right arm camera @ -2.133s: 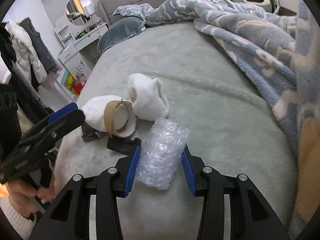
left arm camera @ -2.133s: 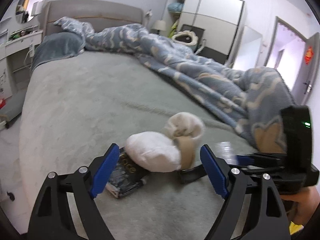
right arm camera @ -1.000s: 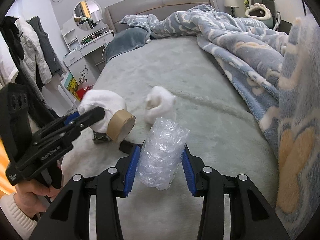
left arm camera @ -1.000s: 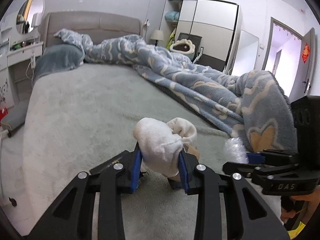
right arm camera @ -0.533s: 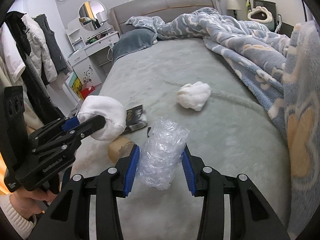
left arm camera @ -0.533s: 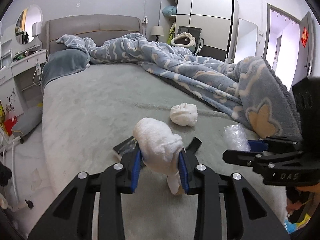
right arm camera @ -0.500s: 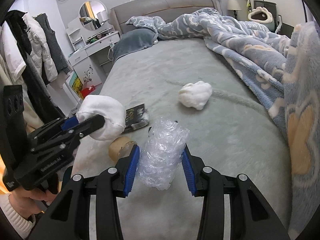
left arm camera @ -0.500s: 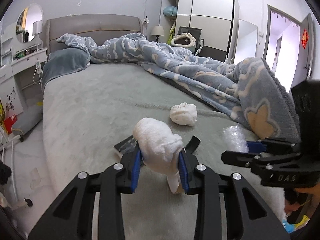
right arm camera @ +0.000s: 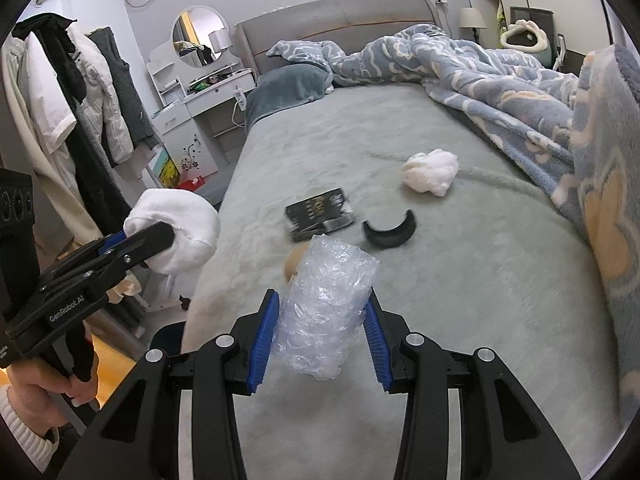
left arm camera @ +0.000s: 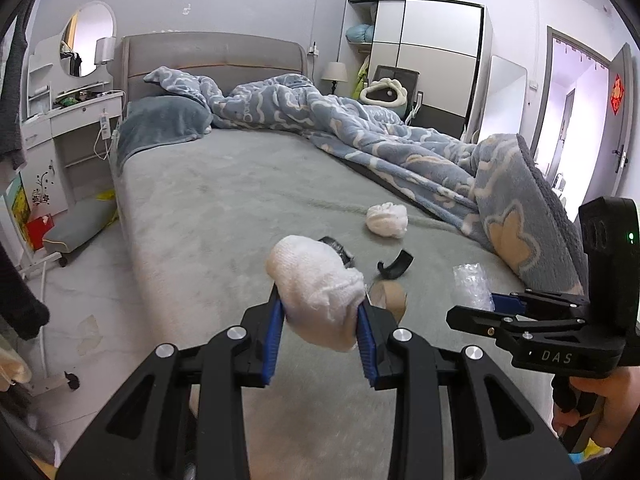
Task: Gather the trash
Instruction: 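Carry both items over the green bin and open both tools to drop them, then move both open tools back toward the bed, then grasp the brown tape roll with the right tool while the left tool grasps the black arc, then carry both items to the green bin and open the left tool to drop the arc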
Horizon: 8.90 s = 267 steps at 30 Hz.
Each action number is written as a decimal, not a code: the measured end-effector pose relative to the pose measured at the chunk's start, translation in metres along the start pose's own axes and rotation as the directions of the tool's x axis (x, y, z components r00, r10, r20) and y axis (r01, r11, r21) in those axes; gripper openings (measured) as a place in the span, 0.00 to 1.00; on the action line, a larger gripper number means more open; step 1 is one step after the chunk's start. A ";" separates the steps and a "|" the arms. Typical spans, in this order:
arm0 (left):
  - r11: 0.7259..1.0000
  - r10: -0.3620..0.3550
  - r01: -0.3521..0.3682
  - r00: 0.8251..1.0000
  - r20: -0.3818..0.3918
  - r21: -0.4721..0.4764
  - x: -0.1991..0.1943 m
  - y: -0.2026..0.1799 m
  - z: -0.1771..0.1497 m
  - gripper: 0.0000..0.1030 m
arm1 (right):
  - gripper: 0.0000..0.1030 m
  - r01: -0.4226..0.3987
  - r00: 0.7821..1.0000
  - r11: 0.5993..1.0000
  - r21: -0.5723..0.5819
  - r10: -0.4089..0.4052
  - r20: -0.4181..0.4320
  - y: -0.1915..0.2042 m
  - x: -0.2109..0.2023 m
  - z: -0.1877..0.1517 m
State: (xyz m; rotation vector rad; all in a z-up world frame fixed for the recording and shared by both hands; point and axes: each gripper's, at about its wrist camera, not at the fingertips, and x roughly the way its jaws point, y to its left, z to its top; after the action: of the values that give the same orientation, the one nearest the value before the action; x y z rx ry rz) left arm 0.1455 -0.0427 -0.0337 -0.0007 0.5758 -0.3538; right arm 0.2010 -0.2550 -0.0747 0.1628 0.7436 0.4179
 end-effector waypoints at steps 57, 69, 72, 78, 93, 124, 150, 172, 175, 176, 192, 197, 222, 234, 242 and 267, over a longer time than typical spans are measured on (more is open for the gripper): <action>0.935 0.002 -0.186 0.854 -0.519 -0.303 -0.043 0.222 -0.162 0.84 | 0.42 -0.182 0.962 0.969 -0.166 0.141 -0.235 0.236 0.114 -0.055; 0.917 0.030 -0.185 0.916 -0.399 -0.354 -0.079 0.253 -0.150 0.92 | 0.42 -0.151 0.934 0.971 -0.187 0.077 -0.350 0.253 0.163 -0.080; 0.914 0.036 -0.177 0.931 -0.363 -0.364 -0.086 0.257 -0.146 0.93 | 0.42 -0.149 0.920 0.973 -0.174 0.072 -0.384 0.253 0.176 -0.088; 0.898 0.046 -0.173 0.951 -0.305 -0.405 -0.100 0.270 -0.138 0.93 | 0.42 -0.141 0.891 0.974 -0.177 0.047 -0.452 0.257 0.199 -0.106; 0.925 0.140 -0.183 0.979 -0.150 -0.333 -0.123 0.252 -0.104 0.94 | 0.58 -0.119 0.847 0.973 -0.200 -0.006 -0.531 0.250 0.209 -0.128; 0.967 0.122 -0.129 0.992 -0.045 -0.220 -0.087 0.207 -0.040 0.94 | 0.81 -0.007 0.982 0.951 -0.310 -0.051 -0.180 0.200 0.142 -0.014; 0.985 0.008 -0.013 0.999 -0.032 -0.170 -0.002 0.113 0.011 0.94 | 0.83 0.153 0.984 0.953 -0.262 -0.172 -0.050 0.073 0.096 0.039; 0.988 -0.041 0.031 0.997 -0.066 -0.149 0.044 0.062 0.025 0.94 | 0.56 0.064 0.981 0.983 -0.172 -0.094 -0.171 0.007 0.105 0.026; 0.990 -0.046 0.036 0.996 -0.074 -0.140 0.052 0.054 0.025 0.94 | 0.44 0.061 0.983 0.983 -0.175 -0.090 -0.162 0.004 0.103 0.026; 0.990 -0.048 0.038 0.996 -0.075 -0.138 0.053 0.052 0.026 0.94 | 0.39 0.056 0.984 0.983 -0.175 -0.083 -0.156 0.003 0.100 0.027; 0.992 -0.060 0.049 0.995 -0.086 -0.119 0.092 0.015 0.034 0.95 | 0.19 -0.017 0.996 0.995 -0.099 0.008 -0.092 -0.032 0.073 0.041; 0.992 -0.066 0.054 0.993 -0.098 -0.117 0.108 0.004 0.035 0.94 | 0.19 0.006 0.999 0.996 -0.094 -0.010 -0.042 -0.047 0.054 0.051; 0.977 -0.173 0.131 0.947 -0.270 -0.167 0.202 -0.067 0.019 0.81 | 0.19 0.121 0.992 0.993 -0.015 -0.121 -0.021 -0.145 0.041 0.051; 0.984 -0.136 0.098 0.954 -0.269 -0.148 0.216 -0.073 0.019 0.56 | 0.19 0.110 0.993 0.993 -0.037 -0.112 -0.048 -0.154 0.046 0.047; 0.983 -0.154 0.122 0.955 -0.252 -0.137 0.209 -0.075 0.019 0.43 | 0.19 0.105 0.994 0.994 -0.021 -0.106 -0.034 -0.147 0.040 0.051; 0.989 -0.121 0.100 0.970 -0.210 -0.106 0.104 -0.047 0.006 0.38 | 0.19 0.087 0.996 0.995 -0.038 -0.087 0.006 -0.060 0.011 0.026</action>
State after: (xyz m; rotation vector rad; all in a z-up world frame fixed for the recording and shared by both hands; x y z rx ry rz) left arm 0.2144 -0.1211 -0.0795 -0.0871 0.8098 -0.4378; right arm 0.2447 -0.3048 -0.0795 0.0946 0.7352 0.3483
